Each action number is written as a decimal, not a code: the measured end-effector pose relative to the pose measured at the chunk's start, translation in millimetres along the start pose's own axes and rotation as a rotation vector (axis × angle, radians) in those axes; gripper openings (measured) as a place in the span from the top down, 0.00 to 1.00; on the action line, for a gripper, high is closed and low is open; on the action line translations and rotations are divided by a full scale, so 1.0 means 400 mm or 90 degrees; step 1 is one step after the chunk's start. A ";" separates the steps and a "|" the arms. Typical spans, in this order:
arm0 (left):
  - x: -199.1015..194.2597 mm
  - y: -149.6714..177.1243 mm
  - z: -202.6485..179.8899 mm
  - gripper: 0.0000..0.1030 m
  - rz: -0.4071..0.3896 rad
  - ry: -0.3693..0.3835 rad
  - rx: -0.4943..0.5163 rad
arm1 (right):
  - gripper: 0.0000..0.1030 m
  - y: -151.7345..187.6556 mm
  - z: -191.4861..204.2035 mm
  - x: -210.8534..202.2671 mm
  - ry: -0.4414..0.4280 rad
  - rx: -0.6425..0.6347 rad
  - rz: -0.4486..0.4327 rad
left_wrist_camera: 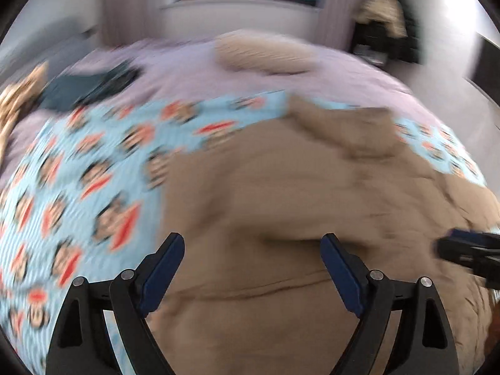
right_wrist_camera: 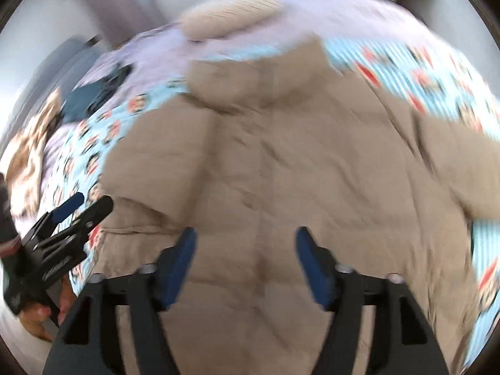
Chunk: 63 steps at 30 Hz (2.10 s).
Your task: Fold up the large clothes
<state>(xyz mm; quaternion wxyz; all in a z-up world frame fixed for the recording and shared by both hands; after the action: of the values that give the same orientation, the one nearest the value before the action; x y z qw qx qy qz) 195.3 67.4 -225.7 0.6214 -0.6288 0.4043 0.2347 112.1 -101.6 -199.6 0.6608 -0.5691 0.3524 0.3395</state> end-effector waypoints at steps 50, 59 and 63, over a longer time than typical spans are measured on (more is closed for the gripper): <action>0.169 -0.115 0.227 0.86 0.031 -0.090 0.041 | 0.80 0.048 -0.272 0.150 -0.052 0.404 0.035; 0.124 -0.087 0.145 0.86 0.052 -0.002 0.032 | 0.78 0.018 -0.333 -0.016 0.031 0.324 -0.045; 0.190 -0.028 0.104 0.86 0.092 -0.015 0.012 | 0.80 0.025 -0.289 0.058 0.017 0.261 0.003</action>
<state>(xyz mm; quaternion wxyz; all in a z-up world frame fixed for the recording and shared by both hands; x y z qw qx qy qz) 255.6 90.2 -284.5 0.6135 -0.5891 0.4434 0.2827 106.7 -213.7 -236.5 0.7574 -0.4259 0.4242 0.2549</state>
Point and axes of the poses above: each gripper's, at about its wrist camera, not at the fingertips, and x roughly the way its jaws point, z to its left, y to its underside, the point moved 9 cm from there along x, roughly the way its jaws point, and after that the axes turned 2 degrees about -x, right-handed, at the moved point
